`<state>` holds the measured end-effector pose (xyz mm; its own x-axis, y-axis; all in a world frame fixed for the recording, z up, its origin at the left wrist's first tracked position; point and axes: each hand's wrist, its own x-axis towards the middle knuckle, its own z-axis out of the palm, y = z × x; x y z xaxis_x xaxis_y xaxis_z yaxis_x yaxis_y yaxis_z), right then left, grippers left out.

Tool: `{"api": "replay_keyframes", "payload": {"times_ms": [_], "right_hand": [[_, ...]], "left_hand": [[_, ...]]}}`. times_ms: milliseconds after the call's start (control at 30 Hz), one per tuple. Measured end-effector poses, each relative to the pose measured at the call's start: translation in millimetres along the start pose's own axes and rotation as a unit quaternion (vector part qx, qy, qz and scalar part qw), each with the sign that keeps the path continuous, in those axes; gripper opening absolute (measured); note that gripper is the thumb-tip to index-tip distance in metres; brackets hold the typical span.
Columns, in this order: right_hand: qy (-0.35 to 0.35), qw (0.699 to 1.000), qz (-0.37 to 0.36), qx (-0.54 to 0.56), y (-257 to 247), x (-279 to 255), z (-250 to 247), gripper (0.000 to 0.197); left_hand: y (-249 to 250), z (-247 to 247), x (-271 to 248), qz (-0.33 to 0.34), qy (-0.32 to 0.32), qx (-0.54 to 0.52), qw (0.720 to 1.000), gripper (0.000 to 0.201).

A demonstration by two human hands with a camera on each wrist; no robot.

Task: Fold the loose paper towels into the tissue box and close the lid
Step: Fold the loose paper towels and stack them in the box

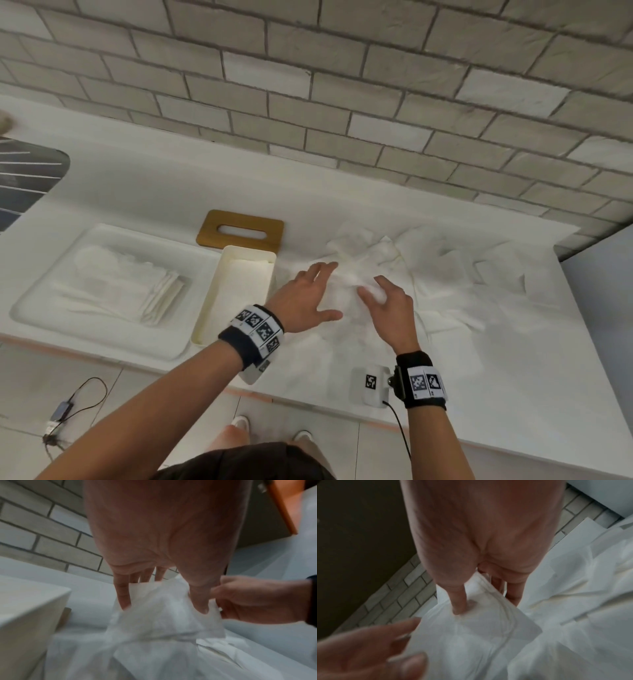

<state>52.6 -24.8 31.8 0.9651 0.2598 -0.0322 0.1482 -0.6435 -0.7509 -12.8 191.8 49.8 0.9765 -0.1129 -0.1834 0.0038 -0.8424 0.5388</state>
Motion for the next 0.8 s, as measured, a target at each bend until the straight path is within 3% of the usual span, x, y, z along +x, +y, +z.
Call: {"api": "replay_keyframes", "payload": {"times_ms": [67,200,300,367,467,567,667,800], "right_hand": [[-0.013,0.999,-0.027,0.028,-9.4,2.5,-13.5,0.019],[-0.025,0.994,-0.091,0.061,-20.9,8.3,-38.7,0.022],[0.011,0.987,-0.126,0.103,-31.9,12.9,-49.0,0.018],[0.039,0.982,-0.112,0.147,-43.2,16.1,-51.2,0.015],[0.046,0.974,-0.062,0.213,-55.6,19.2,-45.3,0.032],[0.047,0.970,-0.065,0.228,-65.4,19.5,-33.8,0.026],[0.018,0.971,-0.101,0.215,-89.4,20.6,-21.1,0.024],[0.020,0.972,-0.099,0.214,-119.9,29.5,-0.6,0.033]], "left_hand": [[5.2,5.9,13.8,0.000,0.022,-0.052,0.998,0.097],[15.4,-7.9,28.8,0.039,0.120,-0.108,0.986,0.059],[16.9,-26.2,32.2,0.035,0.151,-0.073,0.985,0.037],[13.6,-37.1,31.0,0.013,0.151,-0.094,0.984,0.029],[3.0,-54.0,19.6,-0.019,0.161,-0.141,0.977,0.033],[-0.1,-70.5,0.7,0.000,0.151,-0.266,0.952,0.019],[-8.9,-86.1,-18.2,0.009,0.170,-0.363,0.916,0.023],[-41.7,-99.1,-36.3,0.001,0.229,-0.351,0.908,0.054]]}}
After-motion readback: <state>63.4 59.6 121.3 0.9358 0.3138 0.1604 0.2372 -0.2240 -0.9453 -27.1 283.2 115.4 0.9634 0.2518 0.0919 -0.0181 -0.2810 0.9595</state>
